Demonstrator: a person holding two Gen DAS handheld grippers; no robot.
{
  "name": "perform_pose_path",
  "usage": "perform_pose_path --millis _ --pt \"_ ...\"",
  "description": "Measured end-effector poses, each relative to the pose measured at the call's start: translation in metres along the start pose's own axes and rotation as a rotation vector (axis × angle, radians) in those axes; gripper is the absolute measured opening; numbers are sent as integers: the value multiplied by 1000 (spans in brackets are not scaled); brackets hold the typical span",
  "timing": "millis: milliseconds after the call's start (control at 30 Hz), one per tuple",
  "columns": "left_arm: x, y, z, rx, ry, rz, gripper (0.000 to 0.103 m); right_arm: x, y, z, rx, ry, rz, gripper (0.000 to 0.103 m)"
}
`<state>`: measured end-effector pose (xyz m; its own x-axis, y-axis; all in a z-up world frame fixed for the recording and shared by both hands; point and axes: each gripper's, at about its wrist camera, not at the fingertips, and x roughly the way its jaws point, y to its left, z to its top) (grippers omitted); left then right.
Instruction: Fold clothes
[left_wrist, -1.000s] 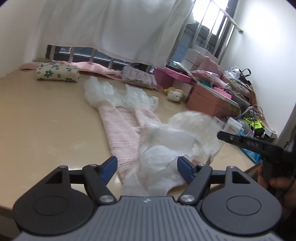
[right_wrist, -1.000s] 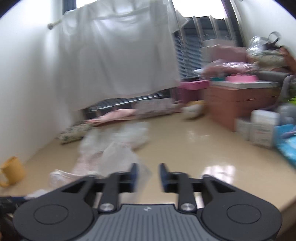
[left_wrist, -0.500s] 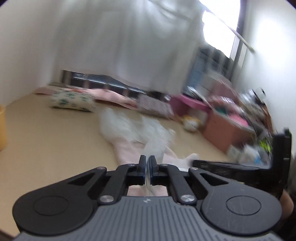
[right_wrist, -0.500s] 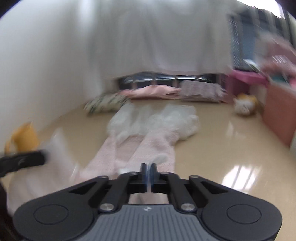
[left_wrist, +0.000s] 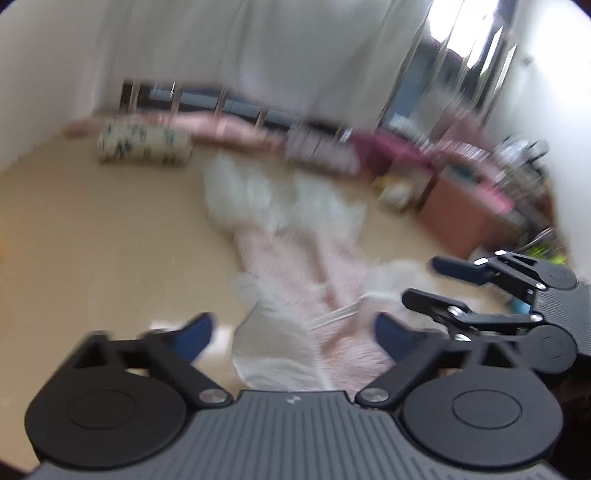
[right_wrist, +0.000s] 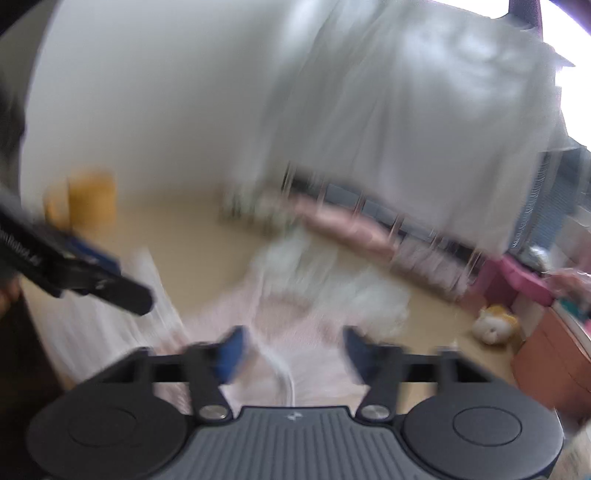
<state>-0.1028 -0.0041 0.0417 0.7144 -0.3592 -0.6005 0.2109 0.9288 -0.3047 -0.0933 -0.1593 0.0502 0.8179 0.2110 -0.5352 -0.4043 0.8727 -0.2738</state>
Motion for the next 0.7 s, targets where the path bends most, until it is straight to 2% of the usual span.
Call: perform_pose_path --millis 33,67,133,233,267,367,467,533,600,633,700 --pt "6 3 2 -21 17 -28 7 17 -2 1 13 63 18 10" --pt "7 8 5 -49 4 -70 3 24 -8 3 62 76 12 5" --pt "6 16 16 -94 -37 -146 1 34 -20 7 156 89 1 4" --pt "-18 19 67 -82 -209 -206 1 7 -41 36 245 -69 -23 3" --pt "-34 15 88 -51 -289 -229 1 -8 -47 50 256 -139 -63 3" --pt "-100 -12 129 111 -544 -337 1 -66 -65 93 287 -384 -178 3" --pt "-166 -42 118 328 -737 -352 2 -139 -68 113 292 -625 -239 3" --pt "-203 -60 104 460 -835 -348 2 -177 -57 103 277 -713 -269 4" --pt "-209 -68 61 526 -791 -302 2 -196 -43 75 246 -709 -285 4" --pt "-198 -68 33 561 -734 -289 3 -197 -35 55 248 -673 -292 4" --pt "-173 -66 -25 617 -601 -253 4 -183 -18 4 284 -533 -288 5"
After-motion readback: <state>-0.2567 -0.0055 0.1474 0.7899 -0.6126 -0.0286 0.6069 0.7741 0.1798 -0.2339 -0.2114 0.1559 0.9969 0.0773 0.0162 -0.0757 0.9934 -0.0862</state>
